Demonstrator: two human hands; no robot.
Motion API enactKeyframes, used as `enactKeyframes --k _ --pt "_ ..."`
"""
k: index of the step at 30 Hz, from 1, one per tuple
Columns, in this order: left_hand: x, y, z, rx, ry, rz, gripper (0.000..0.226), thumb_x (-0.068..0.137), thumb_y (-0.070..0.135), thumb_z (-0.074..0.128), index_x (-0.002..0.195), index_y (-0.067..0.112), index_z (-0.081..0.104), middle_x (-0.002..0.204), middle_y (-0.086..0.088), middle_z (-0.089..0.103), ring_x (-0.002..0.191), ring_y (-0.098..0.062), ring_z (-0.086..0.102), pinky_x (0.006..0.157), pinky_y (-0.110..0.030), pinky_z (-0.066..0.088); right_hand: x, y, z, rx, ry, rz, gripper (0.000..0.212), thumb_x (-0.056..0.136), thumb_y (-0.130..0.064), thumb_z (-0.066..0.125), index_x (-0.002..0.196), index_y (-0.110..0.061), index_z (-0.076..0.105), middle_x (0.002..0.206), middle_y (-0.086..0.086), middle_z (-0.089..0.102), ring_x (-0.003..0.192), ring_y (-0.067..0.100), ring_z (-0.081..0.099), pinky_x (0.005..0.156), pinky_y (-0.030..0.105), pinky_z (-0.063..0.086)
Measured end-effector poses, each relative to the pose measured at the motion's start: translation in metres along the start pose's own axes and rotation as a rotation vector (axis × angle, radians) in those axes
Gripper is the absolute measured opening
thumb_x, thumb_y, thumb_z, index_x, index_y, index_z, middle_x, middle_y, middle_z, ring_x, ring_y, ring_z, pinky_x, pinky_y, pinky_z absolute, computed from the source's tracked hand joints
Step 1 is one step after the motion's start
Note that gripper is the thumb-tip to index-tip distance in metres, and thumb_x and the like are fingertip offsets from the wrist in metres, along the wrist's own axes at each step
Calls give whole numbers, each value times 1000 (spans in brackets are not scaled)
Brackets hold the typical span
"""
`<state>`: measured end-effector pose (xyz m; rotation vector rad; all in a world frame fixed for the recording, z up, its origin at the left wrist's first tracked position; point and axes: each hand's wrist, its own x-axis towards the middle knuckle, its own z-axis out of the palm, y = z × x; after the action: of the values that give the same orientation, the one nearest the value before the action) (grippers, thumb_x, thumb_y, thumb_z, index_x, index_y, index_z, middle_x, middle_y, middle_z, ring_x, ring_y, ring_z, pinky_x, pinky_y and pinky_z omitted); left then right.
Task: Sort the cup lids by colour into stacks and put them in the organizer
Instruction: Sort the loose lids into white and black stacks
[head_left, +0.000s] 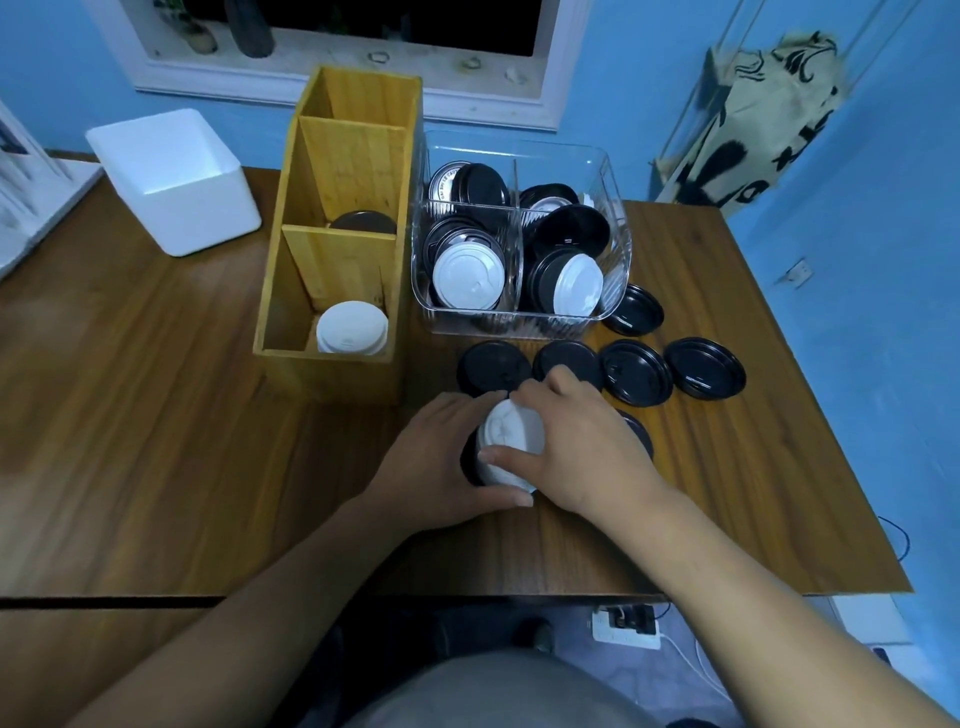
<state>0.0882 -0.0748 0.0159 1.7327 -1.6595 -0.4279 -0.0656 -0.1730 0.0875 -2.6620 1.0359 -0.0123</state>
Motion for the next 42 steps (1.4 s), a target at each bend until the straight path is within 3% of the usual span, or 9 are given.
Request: enactKeyframes --k 10,15,18,22,29,32,36,39,42 --pt "-18 -1 -8 64 86 -25 75 77 61 73 137 20 56 121 9 63 108 -3 51 85 -17 44 -17 -22 12 -63 83 -40 67 88 -72 42 139 -29 50 117 -1 46 109 19 48 87 34 51" --pt "-42 -17 -24 133 136 -146 86 75 69 71 144 24 48 132 11 57 118 -4 49 93 -23 47 23 7 -3 79 187 -86 35 100 -39 52 134 -29 59 115 -7 64 111 19 52 89 33 48" --pt "-49 -20 -32 119 148 -218 89 76 70 67 149 27 41 138 13 53 122 2 43 97 -21 43 58 30 -10 -54 21 -169 55 90 -22 62 143 -31 49 141 -5 54 127 21 43 104 39 44" --pt "-52 -22 -38 86 169 -295 92 78 69 66 154 27 34 145 14 49 127 8 37 103 -14 33 85 27 -7 -207 -217 -271 72 87 -25 65 151 -35 36 160 -2 32 144 28 30 113 53 35" --pt "-63 -21 -40 97 171 -366 104 77 66 74 158 23 25 152 8 46 136 -7 42 106 -23 35 64 15 4 -364 -204 -308 58 94 -38 59 148 -41 37 148 -3 42 134 26 40 107 49 32" --pt "-72 -20 -44 139 168 -370 108 73 63 79 158 22 26 153 6 44 137 -5 38 107 -23 32 44 24 -6 -191 -275 -361 45 95 -21 59 134 -42 55 155 -14 38 145 13 28 121 51 15" --pt "-80 -6 -45 273 287 -264 93 75 64 76 147 14 45 149 0 45 136 -5 33 112 -20 28 21 57 -30 67 -69 -351 38 92 -5 60 117 -32 68 145 -12 53 140 10 40 120 37 28" --pt "-79 14 -35 345 339 -31 60 85 47 74 128 7 62 140 -7 54 135 -17 41 118 -24 27 4 81 -35 60 -66 -265 36 92 -30 68 127 -35 62 144 -13 51 136 9 41 115 29 33" --pt "-68 37 -15 397 187 162 40 92 32 70 125 10 69 137 -7 60 134 -23 49 117 -36 37 -14 93 -19 24 -163 -262 53 85 -51 71 135 -40 56 147 -15 46 139 6 34 116 30 32"
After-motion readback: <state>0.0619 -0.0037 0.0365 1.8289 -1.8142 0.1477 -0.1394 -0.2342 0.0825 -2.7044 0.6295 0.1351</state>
